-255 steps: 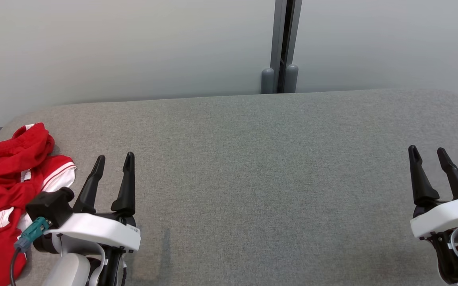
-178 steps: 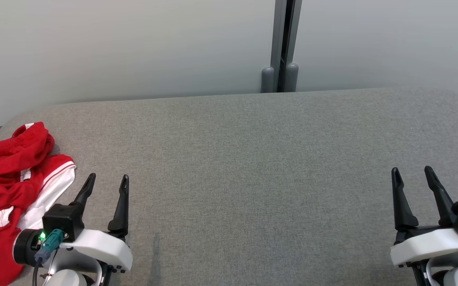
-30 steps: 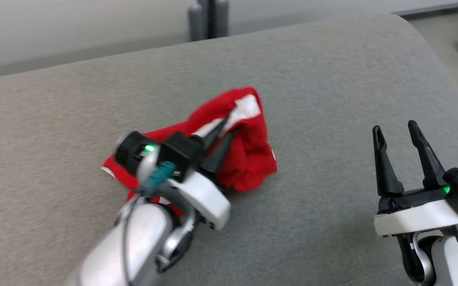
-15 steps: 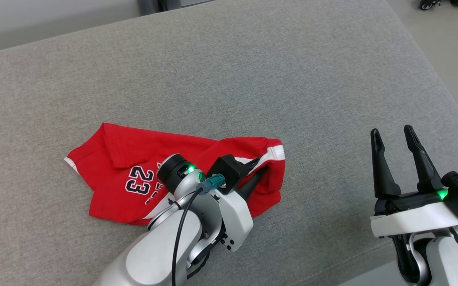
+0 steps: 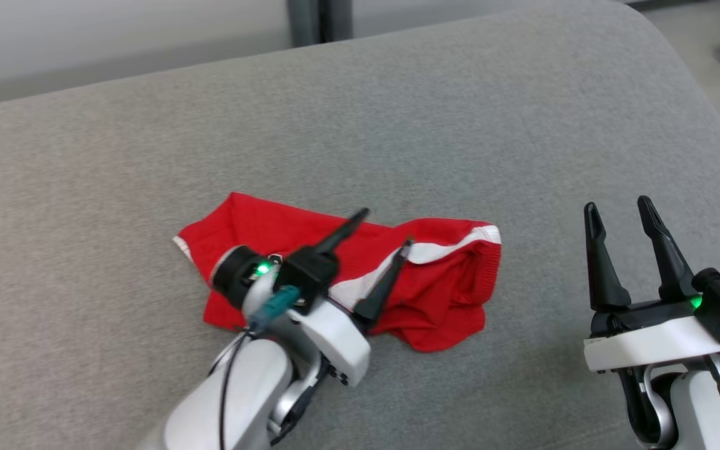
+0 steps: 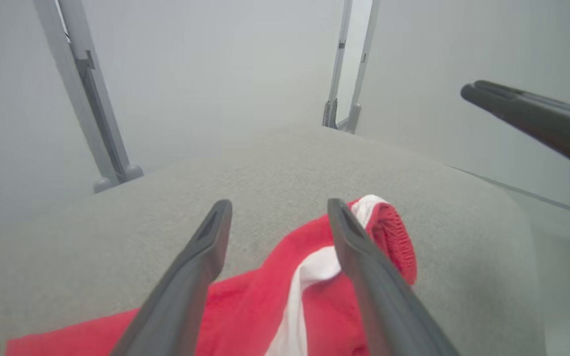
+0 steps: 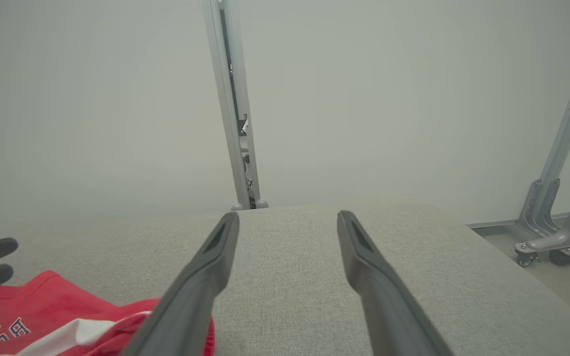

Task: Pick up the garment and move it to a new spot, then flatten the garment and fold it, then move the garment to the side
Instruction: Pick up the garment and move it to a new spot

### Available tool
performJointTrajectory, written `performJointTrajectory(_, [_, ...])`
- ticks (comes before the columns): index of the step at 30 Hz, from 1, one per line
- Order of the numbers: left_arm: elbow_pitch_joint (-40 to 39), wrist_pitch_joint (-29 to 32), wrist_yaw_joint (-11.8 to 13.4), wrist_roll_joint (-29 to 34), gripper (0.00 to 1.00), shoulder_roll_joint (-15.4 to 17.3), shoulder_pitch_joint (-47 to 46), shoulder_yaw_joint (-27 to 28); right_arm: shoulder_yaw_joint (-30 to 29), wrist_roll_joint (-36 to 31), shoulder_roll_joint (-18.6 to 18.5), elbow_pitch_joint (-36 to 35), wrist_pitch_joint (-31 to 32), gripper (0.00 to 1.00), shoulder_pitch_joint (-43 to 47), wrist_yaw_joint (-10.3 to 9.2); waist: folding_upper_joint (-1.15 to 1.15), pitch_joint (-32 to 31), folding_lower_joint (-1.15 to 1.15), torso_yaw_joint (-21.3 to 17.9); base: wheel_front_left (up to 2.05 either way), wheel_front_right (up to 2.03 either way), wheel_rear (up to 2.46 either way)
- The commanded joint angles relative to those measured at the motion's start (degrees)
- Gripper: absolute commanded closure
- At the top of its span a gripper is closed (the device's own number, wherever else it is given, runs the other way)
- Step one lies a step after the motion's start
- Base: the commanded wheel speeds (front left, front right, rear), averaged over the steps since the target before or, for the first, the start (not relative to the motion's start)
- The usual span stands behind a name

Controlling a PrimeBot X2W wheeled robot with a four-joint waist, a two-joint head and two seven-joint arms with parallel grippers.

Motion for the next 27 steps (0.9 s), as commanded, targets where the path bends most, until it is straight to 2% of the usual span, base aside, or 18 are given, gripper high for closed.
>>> performJointTrajectory(1, [-0.96,-0.66,1.06,-0.72,0.0,0.82,0.98,1.31,-0.19,-0.4,-0.19,-0.34,0.42,0.0,-0.16,0.01,0.0,-1.52,0.0,2.01,0.0,0.0,0.0])
performJointTrajectory(8, [-6.63,-4.62,7.64,-3.77,0.0,5.49,5.63,10.43,-0.67,-1.89,-0.2,-1.72,2.01,0.0,1.03,0.01,0.0,-4.05,0.0,6.43,0.0,0.0,0.0])
performJointTrajectory(13, [-9.03,-6.28,11.01,-4.85,0.0,9.07,9.56,15.93,-0.83,-2.83,-0.21,-2.65,3.39,0.0,1.92,0.01,0.0,-5.77,0.0,8.75,0.0,0.0,0.0])
performJointTrajectory(16, [-10.72,-6.99,12.1,-5.23,0.0,11.4,11.63,19.06,-0.83,-3.21,-0.2,-3.03,4.05,0.0,2.52,0.01,0.0,-6.61,0.0,9.74,0.0,0.0,0.0])
performJointTrajectory(21, [-13.66,-7.5,12.06,-6.1,0.0,13.88,15.67,22.43,-1.07,-3.68,-0.21,-3.66,4.85,0.0,3.63,0.01,0.0,-7.97,0.0,10.96,0.0,0.0,0.0])
performJointTrajectory(27, [-16.98,-7.65,12.71,-7.0,0.0,14.85,20.63,24.7,-1.01,-4.39,-0.33,-3.49,5.72,0.0,5.01,0.01,0.0,-9.61,0.0,11.06,0.0,0.0,0.0])
